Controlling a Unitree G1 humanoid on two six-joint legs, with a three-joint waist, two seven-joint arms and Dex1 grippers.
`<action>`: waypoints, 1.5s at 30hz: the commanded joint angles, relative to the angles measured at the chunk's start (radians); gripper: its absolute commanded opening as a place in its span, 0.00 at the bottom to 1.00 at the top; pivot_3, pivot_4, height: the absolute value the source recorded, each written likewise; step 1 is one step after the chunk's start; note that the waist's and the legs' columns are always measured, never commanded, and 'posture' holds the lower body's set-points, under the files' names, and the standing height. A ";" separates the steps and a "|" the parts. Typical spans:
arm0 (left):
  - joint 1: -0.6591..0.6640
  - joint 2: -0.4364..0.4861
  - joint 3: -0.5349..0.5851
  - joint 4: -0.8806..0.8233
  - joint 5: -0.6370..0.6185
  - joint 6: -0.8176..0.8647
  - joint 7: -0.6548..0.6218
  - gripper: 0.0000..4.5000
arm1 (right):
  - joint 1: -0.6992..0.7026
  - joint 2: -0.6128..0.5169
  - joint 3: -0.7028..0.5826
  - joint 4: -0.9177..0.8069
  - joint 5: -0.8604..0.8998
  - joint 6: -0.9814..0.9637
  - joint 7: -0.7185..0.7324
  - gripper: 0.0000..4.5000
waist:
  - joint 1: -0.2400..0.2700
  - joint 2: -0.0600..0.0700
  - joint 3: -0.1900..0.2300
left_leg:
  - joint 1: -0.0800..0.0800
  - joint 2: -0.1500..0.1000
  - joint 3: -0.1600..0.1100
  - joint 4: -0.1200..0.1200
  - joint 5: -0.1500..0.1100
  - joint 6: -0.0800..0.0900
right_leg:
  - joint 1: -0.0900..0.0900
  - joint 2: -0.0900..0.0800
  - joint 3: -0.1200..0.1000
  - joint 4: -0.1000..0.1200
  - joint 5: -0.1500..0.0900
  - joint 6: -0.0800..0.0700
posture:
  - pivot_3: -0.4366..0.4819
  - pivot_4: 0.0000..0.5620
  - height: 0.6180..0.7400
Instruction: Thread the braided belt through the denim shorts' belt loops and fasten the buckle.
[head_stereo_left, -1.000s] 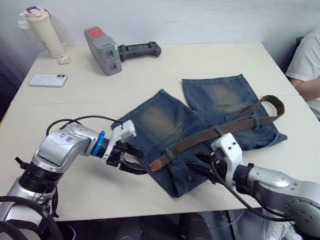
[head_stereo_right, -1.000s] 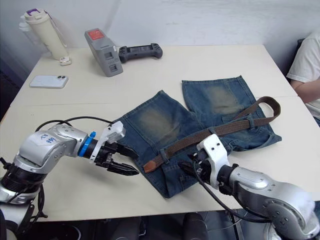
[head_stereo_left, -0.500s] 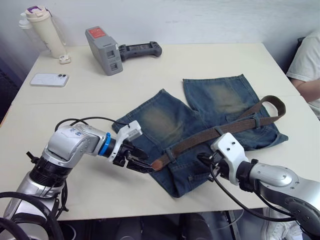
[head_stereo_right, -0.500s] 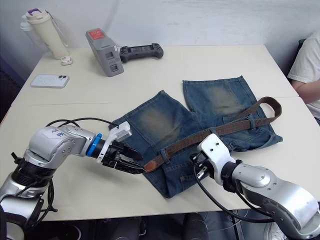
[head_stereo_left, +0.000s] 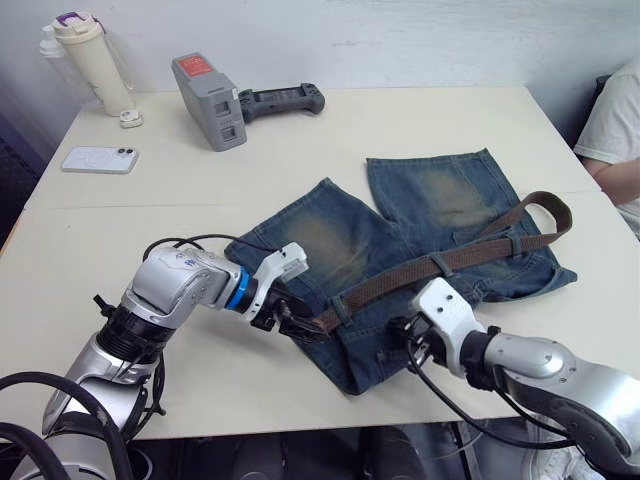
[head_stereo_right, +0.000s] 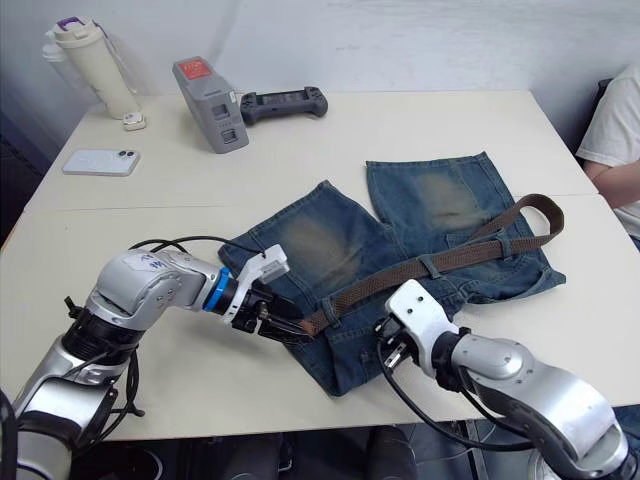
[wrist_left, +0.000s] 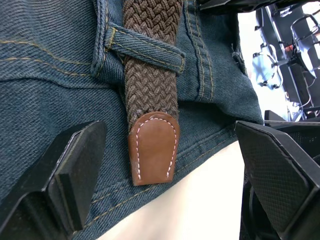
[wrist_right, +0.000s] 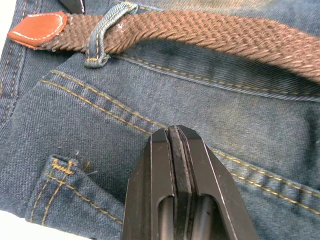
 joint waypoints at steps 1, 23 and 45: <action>0.009 0.012 -0.037 -0.024 -0.003 0.007 -0.005 1.00 | 0.006 0.014 0.000 -0.003 -0.031 -0.002 0.006 0.02 | 0.000 0.000 0.000 | 0.000 0.000 0.000 0.000 0.000 0.000 | 0.000 0.000 0.000 0.000 0.000 0.000 | 0.48 0.27 1.00; -0.030 0.051 -0.039 0.098 0.000 -0.071 -0.126 0.01 | 0.058 0.018 -0.041 0.045 -0.181 -0.030 0.022 0.00 | -0.002 -0.001 -0.001 | 0.000 0.000 0.000 0.000 0.000 0.000 | 0.000 0.000 0.000 0.000 0.000 0.000 | 0.48 0.27 1.00; -0.025 0.116 0.105 0.028 -0.152 0.070 -0.147 0.01 | 0.056 0.013 -0.028 0.256 -0.339 -0.078 0.099 0.00 | -0.016 -0.012 -0.008 | 0.002 0.000 0.000 0.000 0.000 -0.001 | 0.001 0.000 0.000 0.002 0.000 0.000 | 0.48 0.27 1.00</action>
